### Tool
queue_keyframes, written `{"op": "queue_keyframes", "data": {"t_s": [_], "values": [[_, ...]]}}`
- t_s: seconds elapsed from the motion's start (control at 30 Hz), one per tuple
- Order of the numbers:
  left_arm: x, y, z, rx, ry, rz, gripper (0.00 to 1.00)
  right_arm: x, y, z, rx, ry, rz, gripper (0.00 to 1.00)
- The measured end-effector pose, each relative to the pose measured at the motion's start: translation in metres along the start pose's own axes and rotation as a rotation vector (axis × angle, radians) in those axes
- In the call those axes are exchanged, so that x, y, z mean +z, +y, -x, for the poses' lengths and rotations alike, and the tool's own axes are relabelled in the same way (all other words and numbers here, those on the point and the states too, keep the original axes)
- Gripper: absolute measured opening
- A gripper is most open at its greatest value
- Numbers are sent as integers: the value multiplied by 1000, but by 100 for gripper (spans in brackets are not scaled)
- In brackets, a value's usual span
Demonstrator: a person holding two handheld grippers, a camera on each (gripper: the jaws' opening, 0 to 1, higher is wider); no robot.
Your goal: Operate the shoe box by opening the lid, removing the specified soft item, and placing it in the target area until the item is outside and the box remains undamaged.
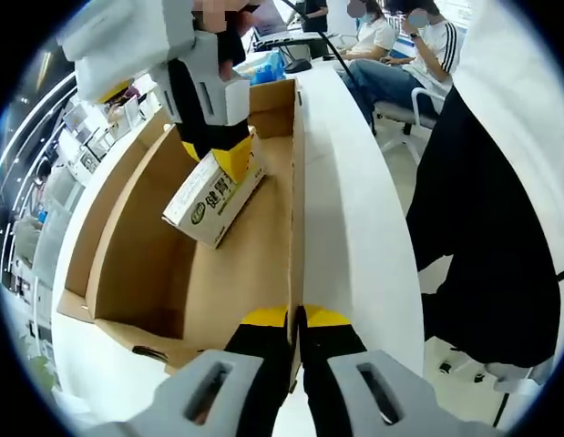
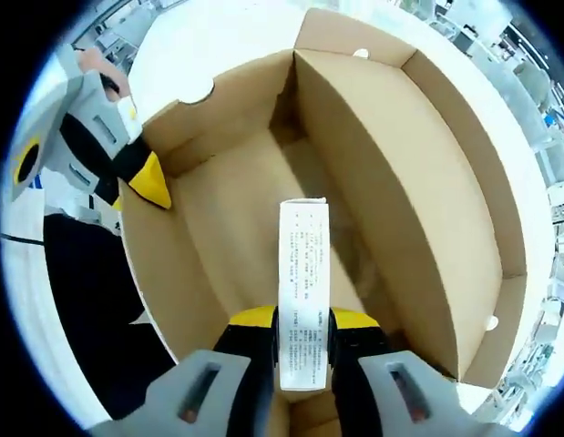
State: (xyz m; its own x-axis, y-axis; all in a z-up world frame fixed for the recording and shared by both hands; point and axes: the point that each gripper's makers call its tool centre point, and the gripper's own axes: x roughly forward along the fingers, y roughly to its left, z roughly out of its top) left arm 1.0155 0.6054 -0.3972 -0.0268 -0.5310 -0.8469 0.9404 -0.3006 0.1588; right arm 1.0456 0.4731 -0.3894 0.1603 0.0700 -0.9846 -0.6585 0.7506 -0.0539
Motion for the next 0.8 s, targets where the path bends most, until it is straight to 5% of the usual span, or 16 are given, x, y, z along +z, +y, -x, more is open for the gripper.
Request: {"op": "queue_keyframes", "data": {"t_s": [0.8], "values": [[2, 3, 1, 14, -8, 29, 2, -10, 3, 44, -64, -180, -183, 19]]}}
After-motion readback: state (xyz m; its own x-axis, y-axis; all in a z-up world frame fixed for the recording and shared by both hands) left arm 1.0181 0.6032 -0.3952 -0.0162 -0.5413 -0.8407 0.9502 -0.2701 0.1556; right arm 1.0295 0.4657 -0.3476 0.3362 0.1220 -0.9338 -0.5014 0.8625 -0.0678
